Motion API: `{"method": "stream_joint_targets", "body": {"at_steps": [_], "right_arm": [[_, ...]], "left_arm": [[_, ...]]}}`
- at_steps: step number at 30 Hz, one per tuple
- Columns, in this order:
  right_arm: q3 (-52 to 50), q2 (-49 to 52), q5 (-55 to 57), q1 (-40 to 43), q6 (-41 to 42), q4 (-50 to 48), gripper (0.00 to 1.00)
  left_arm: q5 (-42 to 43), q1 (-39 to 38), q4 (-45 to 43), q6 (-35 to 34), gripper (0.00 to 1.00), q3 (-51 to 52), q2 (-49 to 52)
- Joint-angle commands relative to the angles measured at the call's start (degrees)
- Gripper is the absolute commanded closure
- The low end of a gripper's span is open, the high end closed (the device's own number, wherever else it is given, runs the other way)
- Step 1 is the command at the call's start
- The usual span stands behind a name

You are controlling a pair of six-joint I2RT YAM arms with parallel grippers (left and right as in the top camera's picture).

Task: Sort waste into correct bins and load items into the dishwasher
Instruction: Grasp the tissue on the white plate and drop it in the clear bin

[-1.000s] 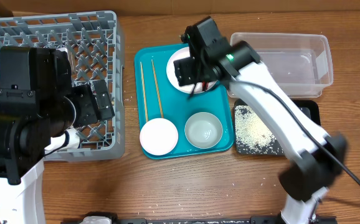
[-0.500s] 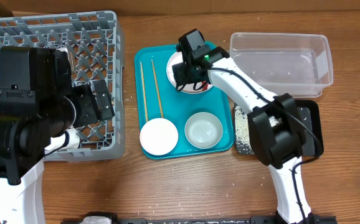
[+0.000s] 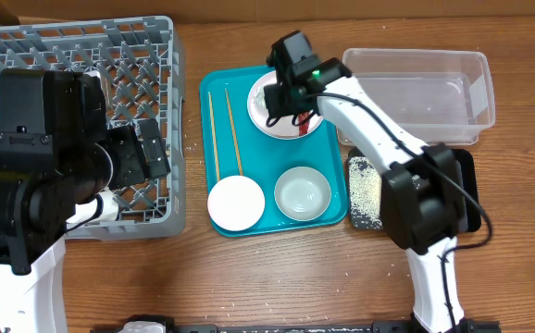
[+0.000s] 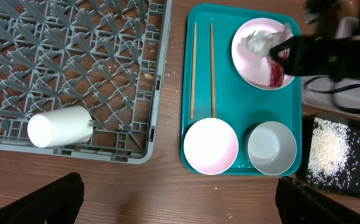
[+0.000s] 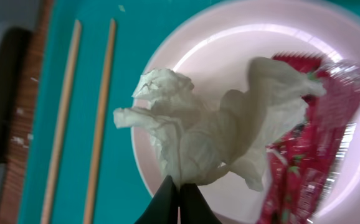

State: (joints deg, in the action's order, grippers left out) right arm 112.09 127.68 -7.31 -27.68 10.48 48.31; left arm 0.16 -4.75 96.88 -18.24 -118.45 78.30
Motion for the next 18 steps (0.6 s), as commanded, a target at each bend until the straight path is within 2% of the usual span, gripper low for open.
{"method": "stream_joint_targets", "body": {"at_steps": [1, 10, 18], "right_arm": [[2.7, -7.1, -0.2, 1.1, -0.2, 0.2, 0.96], [2.7, -11.8, -0.3, 9.7, -0.2, 4.4, 0.96], [2.5, -12.7, -0.3, 19.7, 3.5, 17.3, 0.96]], "left_arm": [[-0.6, 0.2, -0.1, 0.5, 0.0, 0.2, 0.3], [-0.6, 0.2, -0.1, 0.5, 0.0, 0.2, 0.3], [-0.6, 0.2, -0.1, 0.5, 0.0, 0.2, 0.3]]}}
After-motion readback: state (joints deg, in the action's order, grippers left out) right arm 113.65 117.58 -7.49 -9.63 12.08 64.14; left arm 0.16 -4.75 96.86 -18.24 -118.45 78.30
